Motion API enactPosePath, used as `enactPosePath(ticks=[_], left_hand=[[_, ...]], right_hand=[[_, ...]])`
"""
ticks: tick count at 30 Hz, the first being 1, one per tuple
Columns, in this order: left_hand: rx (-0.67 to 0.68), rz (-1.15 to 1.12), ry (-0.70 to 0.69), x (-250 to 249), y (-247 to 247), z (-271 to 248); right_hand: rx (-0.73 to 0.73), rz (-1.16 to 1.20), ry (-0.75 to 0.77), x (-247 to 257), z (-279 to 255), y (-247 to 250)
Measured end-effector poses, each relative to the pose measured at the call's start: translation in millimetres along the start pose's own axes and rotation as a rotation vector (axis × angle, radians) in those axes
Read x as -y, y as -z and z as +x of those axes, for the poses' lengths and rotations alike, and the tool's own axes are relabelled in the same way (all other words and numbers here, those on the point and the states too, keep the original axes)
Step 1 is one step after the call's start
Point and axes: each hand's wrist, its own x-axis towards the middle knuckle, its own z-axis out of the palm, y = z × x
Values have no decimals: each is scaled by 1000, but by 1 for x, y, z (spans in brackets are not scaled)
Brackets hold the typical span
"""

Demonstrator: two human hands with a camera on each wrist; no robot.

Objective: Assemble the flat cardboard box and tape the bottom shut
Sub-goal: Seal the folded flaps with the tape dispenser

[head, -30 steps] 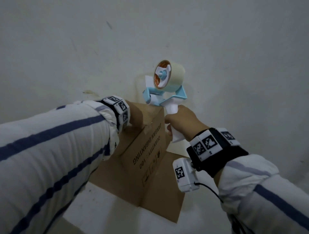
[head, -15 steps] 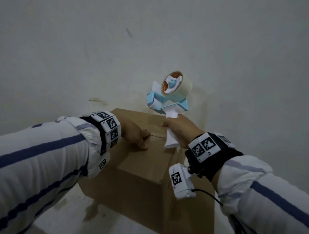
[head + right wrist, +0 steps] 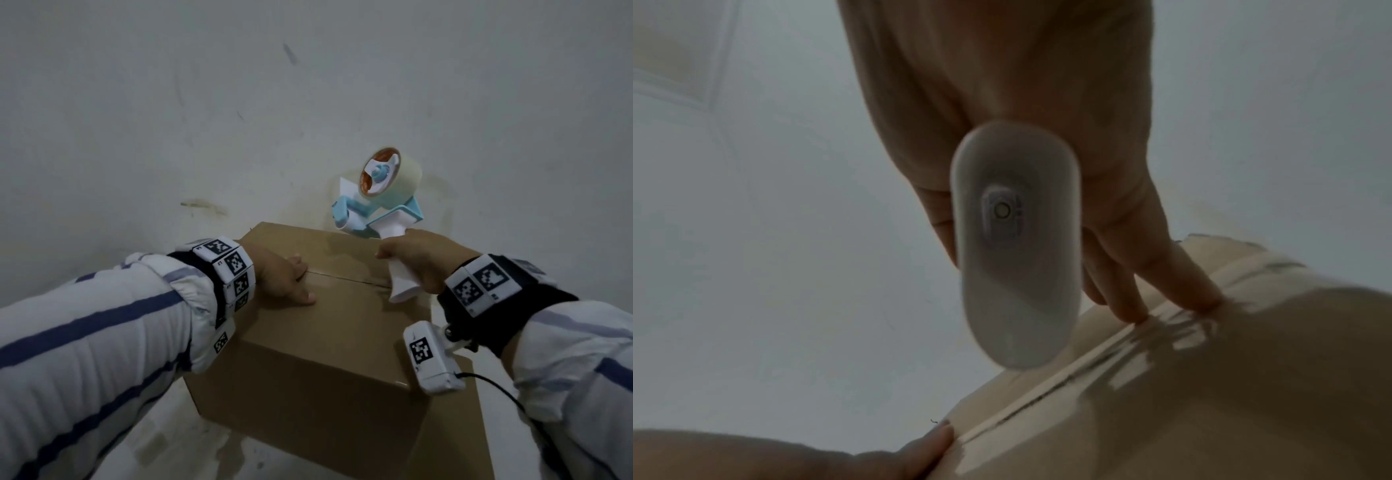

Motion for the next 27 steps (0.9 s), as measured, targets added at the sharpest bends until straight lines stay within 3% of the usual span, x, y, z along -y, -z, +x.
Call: enactPosePath(ticks=[12, 23, 27], left_hand=[[-30, -11, 9, 43, -7, -1], [-43, -24, 165, 71, -6, 6], [-47, 97, 193, 56, -1, 5]], right_hand=[[156, 16, -81, 40, 6, -50], [147, -10, -112, 39, 11, -57], [109, 33, -85, 39, 6, -56]])
